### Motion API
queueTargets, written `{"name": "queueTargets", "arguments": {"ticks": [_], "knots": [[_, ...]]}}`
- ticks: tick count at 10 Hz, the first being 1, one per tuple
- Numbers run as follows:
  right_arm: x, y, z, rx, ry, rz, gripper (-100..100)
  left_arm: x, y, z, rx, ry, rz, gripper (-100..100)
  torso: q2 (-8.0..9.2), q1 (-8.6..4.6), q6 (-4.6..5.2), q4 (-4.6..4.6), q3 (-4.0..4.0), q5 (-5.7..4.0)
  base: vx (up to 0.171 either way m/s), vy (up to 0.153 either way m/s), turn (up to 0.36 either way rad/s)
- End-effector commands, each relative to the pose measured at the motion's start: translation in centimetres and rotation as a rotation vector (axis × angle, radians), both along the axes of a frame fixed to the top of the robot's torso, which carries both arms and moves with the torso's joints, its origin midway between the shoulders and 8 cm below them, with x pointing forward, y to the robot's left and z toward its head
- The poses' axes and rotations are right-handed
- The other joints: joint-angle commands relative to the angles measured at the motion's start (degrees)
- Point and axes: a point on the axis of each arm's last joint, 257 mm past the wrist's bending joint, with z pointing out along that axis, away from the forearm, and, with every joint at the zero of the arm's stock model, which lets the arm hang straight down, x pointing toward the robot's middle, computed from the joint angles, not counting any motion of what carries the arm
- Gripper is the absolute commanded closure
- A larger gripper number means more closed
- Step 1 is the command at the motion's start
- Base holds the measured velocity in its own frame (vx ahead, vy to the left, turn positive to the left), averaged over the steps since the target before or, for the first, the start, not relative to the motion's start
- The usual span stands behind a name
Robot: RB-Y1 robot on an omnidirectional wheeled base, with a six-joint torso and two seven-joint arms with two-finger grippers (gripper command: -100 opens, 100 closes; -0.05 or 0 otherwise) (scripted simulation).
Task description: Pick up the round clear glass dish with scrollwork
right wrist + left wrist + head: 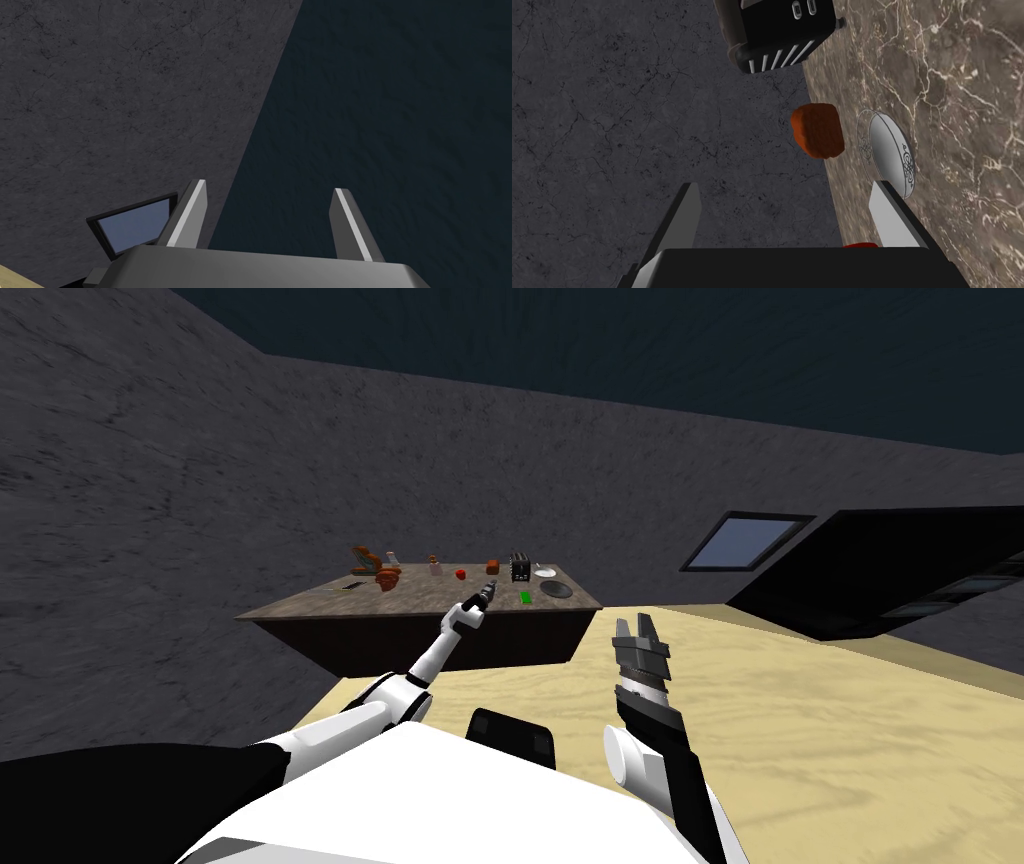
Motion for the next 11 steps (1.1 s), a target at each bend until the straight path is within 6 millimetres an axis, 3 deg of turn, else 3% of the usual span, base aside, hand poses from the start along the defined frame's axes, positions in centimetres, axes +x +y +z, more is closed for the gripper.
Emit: {"name": "queueTargets", "arguments": {"ticks": [1, 11], "knots": [[0.0, 0.0, 0.0, 0.0, 0.0, 0.0, 0, 0.5, 0.3, -1.3, 0.005, 0.04, 0.005, -100, 0.0, 0.0, 0.0, 0.0, 0.0, 0.0, 0.005, 0.022, 0.009], [0.0, 0.0, 0.0, 0.0, 0.0, 0.0, 0, 3.6, -0.3, -5.2, 0.023, 0.269, 0.017, -100, -0.14, 0.01, -0.01, -0.04, -0.09, 0.01, 0.028, 0.02, 0.017]]}}
